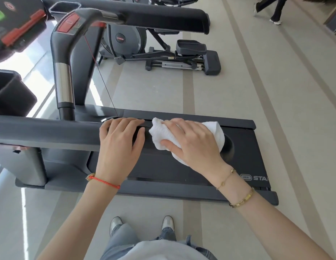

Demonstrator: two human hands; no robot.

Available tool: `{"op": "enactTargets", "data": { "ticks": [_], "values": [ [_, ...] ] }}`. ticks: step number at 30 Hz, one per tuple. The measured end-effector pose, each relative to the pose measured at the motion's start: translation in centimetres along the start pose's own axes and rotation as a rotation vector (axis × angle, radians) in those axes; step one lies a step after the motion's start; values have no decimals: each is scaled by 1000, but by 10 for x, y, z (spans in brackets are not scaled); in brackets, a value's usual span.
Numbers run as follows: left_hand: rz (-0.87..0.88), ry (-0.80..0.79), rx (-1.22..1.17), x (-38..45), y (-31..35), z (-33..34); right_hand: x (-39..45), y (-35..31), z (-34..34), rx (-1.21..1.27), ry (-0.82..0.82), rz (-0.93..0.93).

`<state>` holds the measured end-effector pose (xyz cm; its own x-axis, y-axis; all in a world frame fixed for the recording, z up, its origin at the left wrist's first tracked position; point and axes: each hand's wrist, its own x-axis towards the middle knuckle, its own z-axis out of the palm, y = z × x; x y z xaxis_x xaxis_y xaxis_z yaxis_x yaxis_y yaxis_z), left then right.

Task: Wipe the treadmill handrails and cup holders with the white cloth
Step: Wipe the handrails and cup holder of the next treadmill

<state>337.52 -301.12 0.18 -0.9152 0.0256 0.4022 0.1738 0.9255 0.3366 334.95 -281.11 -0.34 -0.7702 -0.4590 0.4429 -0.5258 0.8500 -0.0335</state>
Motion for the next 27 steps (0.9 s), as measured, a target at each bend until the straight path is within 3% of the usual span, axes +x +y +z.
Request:
{"op": "enactTargets", "data": {
  "ticks": [13,21,27],
  "values": [
    [-10,45,-3,10,-126,-50,77,-116,43,20,24,11],
    [38,91,-36,15,-244,-105,134,-216,81,-3,87,12],
    [-10,78,-38,15,-343,-141,183,-300,107,25,36,-10]
  ]
}}
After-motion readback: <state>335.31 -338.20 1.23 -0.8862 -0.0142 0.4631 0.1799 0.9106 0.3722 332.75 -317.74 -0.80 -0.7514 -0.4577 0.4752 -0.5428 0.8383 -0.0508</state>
